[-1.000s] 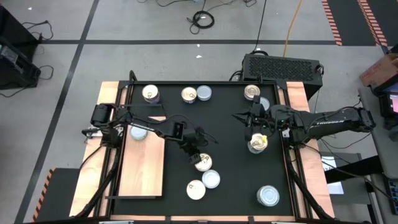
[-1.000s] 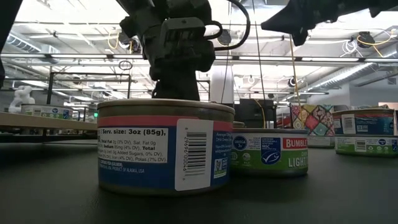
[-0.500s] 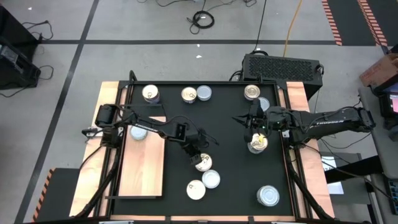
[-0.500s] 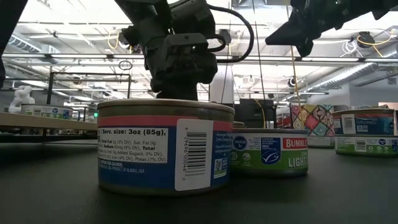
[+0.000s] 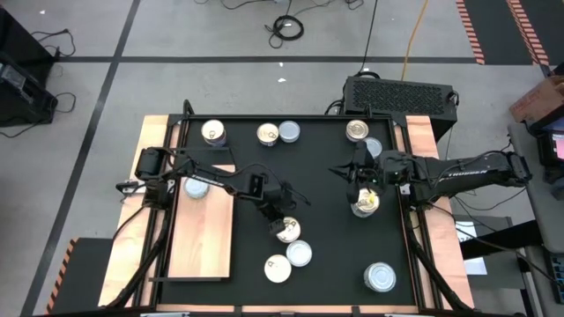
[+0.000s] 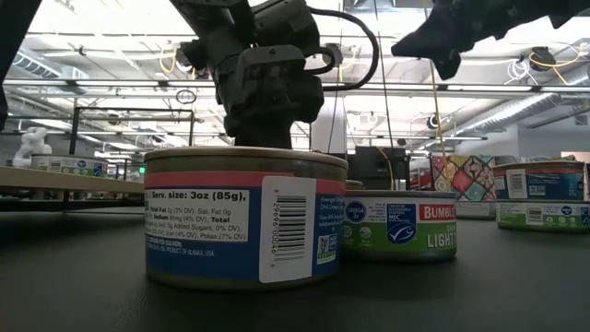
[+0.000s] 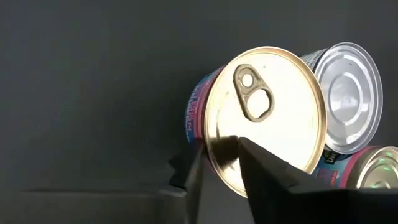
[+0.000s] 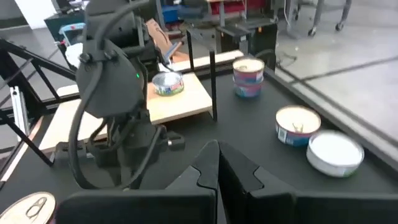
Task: Stack canned seafood by type on shelf
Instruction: Put the blue tuna can on the shelf
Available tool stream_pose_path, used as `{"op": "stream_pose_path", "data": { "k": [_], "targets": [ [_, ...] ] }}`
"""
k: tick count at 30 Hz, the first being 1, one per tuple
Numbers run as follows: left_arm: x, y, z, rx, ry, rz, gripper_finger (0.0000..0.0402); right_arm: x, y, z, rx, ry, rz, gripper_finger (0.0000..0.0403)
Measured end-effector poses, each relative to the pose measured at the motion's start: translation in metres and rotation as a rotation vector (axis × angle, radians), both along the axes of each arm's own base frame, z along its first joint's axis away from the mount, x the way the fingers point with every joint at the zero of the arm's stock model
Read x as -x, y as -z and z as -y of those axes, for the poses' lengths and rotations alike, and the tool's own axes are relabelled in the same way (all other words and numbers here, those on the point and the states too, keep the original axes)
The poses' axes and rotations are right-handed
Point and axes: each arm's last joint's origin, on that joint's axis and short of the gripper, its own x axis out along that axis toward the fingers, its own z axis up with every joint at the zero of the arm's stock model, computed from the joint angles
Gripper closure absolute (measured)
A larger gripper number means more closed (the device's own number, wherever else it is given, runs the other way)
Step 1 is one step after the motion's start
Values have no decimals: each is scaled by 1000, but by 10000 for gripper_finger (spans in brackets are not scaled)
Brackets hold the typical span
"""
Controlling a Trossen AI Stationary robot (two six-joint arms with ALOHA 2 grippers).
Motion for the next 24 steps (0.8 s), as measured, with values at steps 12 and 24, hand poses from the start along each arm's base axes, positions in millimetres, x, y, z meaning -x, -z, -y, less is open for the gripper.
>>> {"op": "stream_pose_path", "data": {
  "k": [12,24],
  "targets": [
    [2,-2,2,40,61,3,399,-3,-15,0,179,-30,111,403],
    [6,-43,-21,46,21,48,401,-3,-23,0,306,-36,170,403]
  ]
}}
